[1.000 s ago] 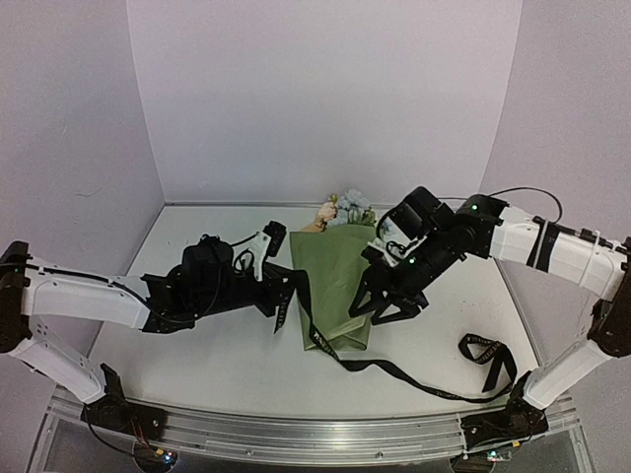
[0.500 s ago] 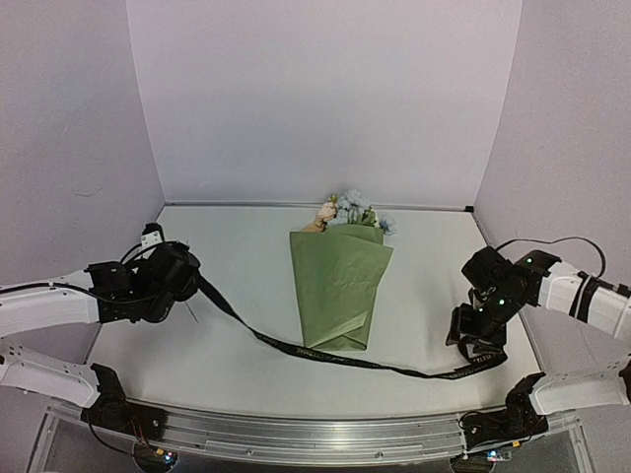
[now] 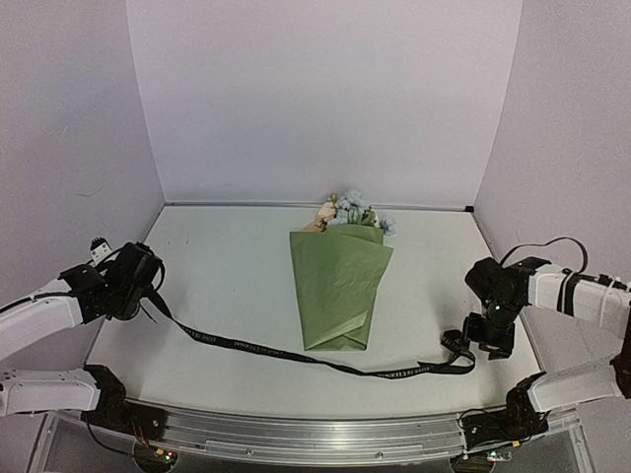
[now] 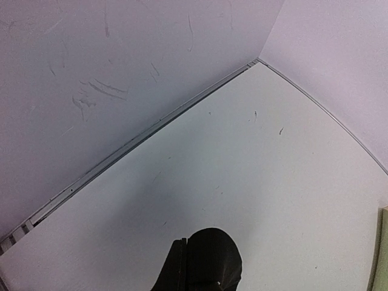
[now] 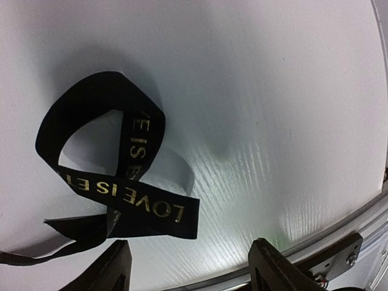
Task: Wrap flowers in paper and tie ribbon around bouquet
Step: Straighten the ribbon at the center of the board.
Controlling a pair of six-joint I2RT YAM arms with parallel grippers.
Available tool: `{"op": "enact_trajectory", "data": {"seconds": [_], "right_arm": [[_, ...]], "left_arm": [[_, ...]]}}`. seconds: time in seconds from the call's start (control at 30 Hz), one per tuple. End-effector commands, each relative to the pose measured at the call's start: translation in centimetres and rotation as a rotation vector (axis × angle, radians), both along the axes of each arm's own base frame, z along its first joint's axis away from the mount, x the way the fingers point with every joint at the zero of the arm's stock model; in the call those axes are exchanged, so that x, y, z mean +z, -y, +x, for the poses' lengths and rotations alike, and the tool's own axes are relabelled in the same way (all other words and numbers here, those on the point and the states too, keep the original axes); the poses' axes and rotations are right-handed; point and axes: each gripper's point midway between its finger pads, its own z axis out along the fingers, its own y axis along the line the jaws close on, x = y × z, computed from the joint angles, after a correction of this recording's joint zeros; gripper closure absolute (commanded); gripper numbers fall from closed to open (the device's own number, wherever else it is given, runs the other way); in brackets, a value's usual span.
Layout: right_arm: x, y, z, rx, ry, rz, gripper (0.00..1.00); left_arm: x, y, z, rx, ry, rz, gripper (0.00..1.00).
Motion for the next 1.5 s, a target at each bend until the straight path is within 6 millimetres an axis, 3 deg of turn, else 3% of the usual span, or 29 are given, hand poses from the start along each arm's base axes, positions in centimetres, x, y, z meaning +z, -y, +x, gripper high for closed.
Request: {"op": "enact_trajectory", "data": {"seconds": [0.0,0.17,0.5,0.7,0.9,1.13,1.37,1.47], "right_arm": [[0.0,-1.6,2.5,-0.010,0.024,0.064,0.38],[-0.6,-3.4,3.1,-0.002,-0.002,0.151,0.47],[-3.1,-0.4,0.3,-0.021,-0.064,0.015,0.47],[-4.4,0.2,-0.3,-0.052,-0.053,-0.003,0.49],[-4.7,0.3,0.1,-0.069,-0.041,-0.014,0.65],[-3.2,1.9,0.1,-0.056,-0.031,-0.103,0.99],[0.3,3.7,0.3,-0.003,-0.013,-0.181,1.00],[0.8,2.5,0.0,0.009,-0.042,-0.104,0.89]], "left_arm": [[0.3,-0.5,0.3,0.017,0.009,0.015,1.00],[0.5,-0.5,0.5,0.009,0.014,0.019,1.00],[0.3,-0.6,0.6,0.008,0.008,0.019,1.00],[0.3,-0.7,0.7,0.006,0.006,0.024,1.00],[0.6,-0.9,1.0,0.012,0.013,0.033,1.00],[1.5,-1.7,0.9,0.037,0.026,0.064,1.00],[2.4,-2.9,0.7,0.066,0.041,0.091,1.00],[2.6,-3.0,0.7,0.067,0.042,0.095,1.00]]}}
